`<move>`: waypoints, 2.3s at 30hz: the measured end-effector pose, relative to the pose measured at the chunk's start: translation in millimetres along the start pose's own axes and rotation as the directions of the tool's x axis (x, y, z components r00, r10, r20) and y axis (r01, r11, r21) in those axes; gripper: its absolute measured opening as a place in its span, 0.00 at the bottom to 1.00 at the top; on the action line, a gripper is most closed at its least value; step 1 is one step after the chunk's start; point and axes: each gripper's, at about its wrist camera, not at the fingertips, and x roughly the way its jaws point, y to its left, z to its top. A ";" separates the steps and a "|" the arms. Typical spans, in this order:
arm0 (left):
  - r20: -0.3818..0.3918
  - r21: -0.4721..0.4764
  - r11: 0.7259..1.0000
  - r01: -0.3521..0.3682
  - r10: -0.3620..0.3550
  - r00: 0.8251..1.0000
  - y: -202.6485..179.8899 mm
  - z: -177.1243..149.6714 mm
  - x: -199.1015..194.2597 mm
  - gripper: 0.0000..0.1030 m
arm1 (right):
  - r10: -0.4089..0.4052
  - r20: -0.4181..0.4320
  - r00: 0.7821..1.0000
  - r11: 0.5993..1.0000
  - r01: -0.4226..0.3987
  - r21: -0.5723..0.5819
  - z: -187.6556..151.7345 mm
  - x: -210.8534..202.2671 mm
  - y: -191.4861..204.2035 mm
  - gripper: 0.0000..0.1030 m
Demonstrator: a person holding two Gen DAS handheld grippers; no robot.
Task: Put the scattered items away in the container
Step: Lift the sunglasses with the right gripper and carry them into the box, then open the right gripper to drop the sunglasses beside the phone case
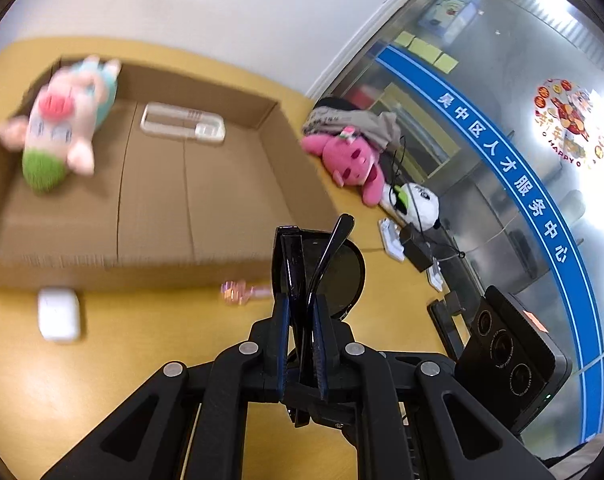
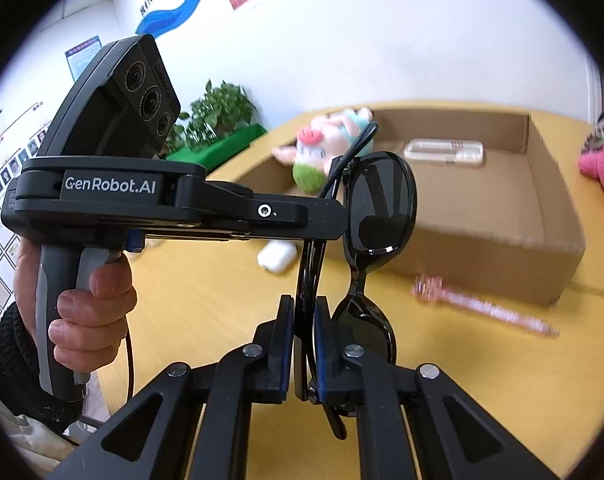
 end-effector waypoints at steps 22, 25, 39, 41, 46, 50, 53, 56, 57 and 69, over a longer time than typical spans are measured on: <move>0.001 0.037 0.991 -0.125 0.125 0.992 44.2 204.5 22.9 0.10 | 0.118 0.028 0.993 0.991 -0.120 0.063 191.4 71.6 -71.1 0.08; -0.046 0.019 0.989 -0.146 0.147 0.988 68.9 222.3 47.0 0.10 | 0.157 -0.018 0.987 0.981 -0.153 0.122 204.8 101.2 -92.4 0.08; -0.346 -0.103 0.959 -0.263 0.214 0.914 178.3 221.9 167.2 0.09 | 0.373 -0.228 0.900 0.833 -0.216 0.509 185.2 241.7 -200.2 0.08; -0.374 -0.108 0.955 -0.276 0.218 0.901 183.6 216.9 178.1 0.09 | 0.388 -0.253 0.886 0.807 -0.194 0.557 177.4 253.6 -210.2 0.08; -0.408 -0.096 0.950 -0.299 0.236 0.882 184.3 211.1 196.3 0.09 | 0.391 -0.296 0.872 0.784 -0.146 0.603 165.1 268.7 -224.3 0.08; -0.410 -0.095 0.948 -0.304 0.241 0.880 183.1 210.4 198.8 0.09 | 0.401 -0.290 0.869 0.770 -0.147 0.621 162.8 271.8 -230.5 0.08; -0.412 -0.090 0.946 -0.311 0.249 0.876 182.9 209.5 197.5 0.09 | 0.408 -0.289 0.866 0.766 -0.152 0.625 163.3 272.6 -232.3 0.08; -0.415 -0.088 0.943 -0.320 0.257 0.873 183.0 209.1 195.7 0.10 | 0.417 -0.287 0.862 0.759 -0.157 0.631 162.9 273.0 -233.0 0.08; -0.416 -0.085 0.942 -0.323 0.261 0.871 182.7 208.8 195.4 0.10 | 0.420 -0.286 0.862 0.757 -0.158 0.634 162.7 273.0 -233.1 0.08; -0.406 -0.059 0.931 -0.360 0.307 0.860 181.5 201.3 188.3 0.21 | 0.438 -0.279 0.855 0.745 -0.171 0.645 163.1 273.3 -232.5 0.12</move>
